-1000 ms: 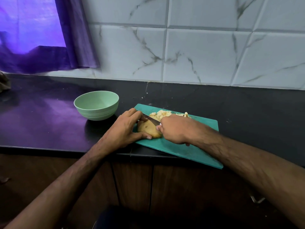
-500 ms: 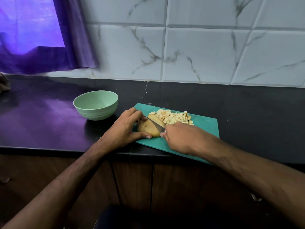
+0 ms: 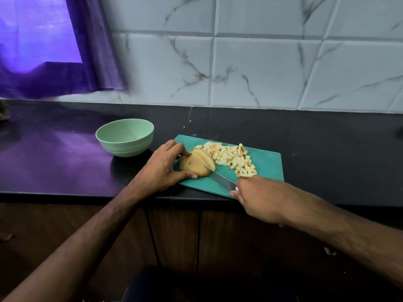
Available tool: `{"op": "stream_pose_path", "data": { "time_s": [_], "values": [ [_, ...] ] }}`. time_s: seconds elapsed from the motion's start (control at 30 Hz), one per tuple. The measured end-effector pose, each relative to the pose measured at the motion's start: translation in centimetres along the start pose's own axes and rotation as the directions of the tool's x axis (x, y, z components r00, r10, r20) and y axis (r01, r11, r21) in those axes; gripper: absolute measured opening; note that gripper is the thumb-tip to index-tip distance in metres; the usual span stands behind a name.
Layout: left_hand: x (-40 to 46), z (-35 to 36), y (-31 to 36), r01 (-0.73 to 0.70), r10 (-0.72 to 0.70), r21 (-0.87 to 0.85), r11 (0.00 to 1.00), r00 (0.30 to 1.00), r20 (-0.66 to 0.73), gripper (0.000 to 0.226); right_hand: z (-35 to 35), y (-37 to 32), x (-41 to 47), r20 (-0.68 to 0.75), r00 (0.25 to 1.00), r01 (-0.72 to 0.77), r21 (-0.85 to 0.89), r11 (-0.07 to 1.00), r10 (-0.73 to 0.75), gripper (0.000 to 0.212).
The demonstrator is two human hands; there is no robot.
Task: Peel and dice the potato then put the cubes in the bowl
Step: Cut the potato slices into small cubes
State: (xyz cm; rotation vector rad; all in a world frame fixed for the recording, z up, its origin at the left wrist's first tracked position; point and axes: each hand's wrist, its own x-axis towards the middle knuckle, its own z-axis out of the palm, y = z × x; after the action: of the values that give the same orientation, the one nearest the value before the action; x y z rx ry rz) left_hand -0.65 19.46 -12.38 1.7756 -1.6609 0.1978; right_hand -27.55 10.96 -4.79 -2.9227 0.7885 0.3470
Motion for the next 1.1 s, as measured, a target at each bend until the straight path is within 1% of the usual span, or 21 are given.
{"op": "stream_pose_path", "data": {
  "time_s": [0.17, 0.27, 0.37, 0.43, 0.53, 0.63, 0.7, 0.77, 0.9, 1.0, 1.1],
  "values": [
    [-0.2, -0.2, 0.3, 0.017, -0.017, -0.036, 0.999, 1.000, 0.003, 0.068, 1.0, 0.4, -1.8, -0.057, 0.998, -0.003, -0.057, 0.998, -0.001, 0.029],
    [-0.4, -0.4, 0.6, 0.022, -0.022, -0.036, 0.999, 1.000, 0.001, 0.069, 1.0, 0.5, -2.2, -0.111, 0.994, -0.004, -0.125, 0.992, -0.010, 0.030],
    [-0.5, -0.4, 0.9, 0.017, -0.017, -0.028, 0.999, 1.000, 0.001, 0.068, 0.3, 1.1, -1.7, -0.124, 0.992, -0.031, -0.186, 0.982, 0.008, 0.032],
    [-0.7, -0.4, 1.0, 0.007, -0.007, -0.035, 0.999, 1.000, 0.002, 0.068, -0.3, 1.6, -1.1, -0.106, 0.994, -0.059, -0.172, 0.983, 0.041, 0.034],
    [-0.9, -0.5, 1.2, 0.006, -0.006, -0.042, 0.999, 1.000, -0.004, 0.062, -1.1, 1.4, -0.6, -0.069, 0.995, -0.072, -0.045, 0.996, 0.069, 0.037],
    [-0.8, -0.5, 1.3, 0.020, -0.021, -0.037, 0.999, 1.000, -0.011, 0.063, -2.1, 0.3, -0.1, -0.118, 0.991, -0.062, 0.034, 0.997, 0.066, 0.038],
    [-0.7, -0.5, 1.3, 0.030, -0.030, -0.028, 0.999, 0.999, -0.011, 0.064, -2.4, -0.5, 0.7, -0.167, 0.984, -0.058, 0.019, 0.998, 0.060, 0.037],
    [-0.8, -0.5, 1.3, 0.036, -0.036, -0.012, 0.999, 0.999, -0.014, 0.063, -2.4, -1.2, 1.6, -0.183, 0.982, -0.054, -0.019, 0.998, 0.049, 0.037],
    [-0.7, -0.6, 1.3, 0.047, -0.047, 0.015, 0.999, 0.999, -0.013, 0.065, -2.2, -1.8, 2.6, -0.159, 0.987, -0.042, -0.076, 0.996, 0.029, 0.038],
    [-0.6, -0.6, 1.3, 0.045, -0.045, 0.028, 0.999, 0.999, -0.010, 0.069, -2.4, -2.0, 2.6, -0.148, 0.989, -0.041, -0.112, 0.993, 0.024, 0.033],
    [-0.4, -0.6, 1.3, 0.036, -0.035, 0.021, 0.999, 0.999, -0.013, 0.067, -2.9, -2.4, 2.7, -0.129, 0.992, -0.019, -0.131, 0.991, 0.002, 0.029]
  ]
}}
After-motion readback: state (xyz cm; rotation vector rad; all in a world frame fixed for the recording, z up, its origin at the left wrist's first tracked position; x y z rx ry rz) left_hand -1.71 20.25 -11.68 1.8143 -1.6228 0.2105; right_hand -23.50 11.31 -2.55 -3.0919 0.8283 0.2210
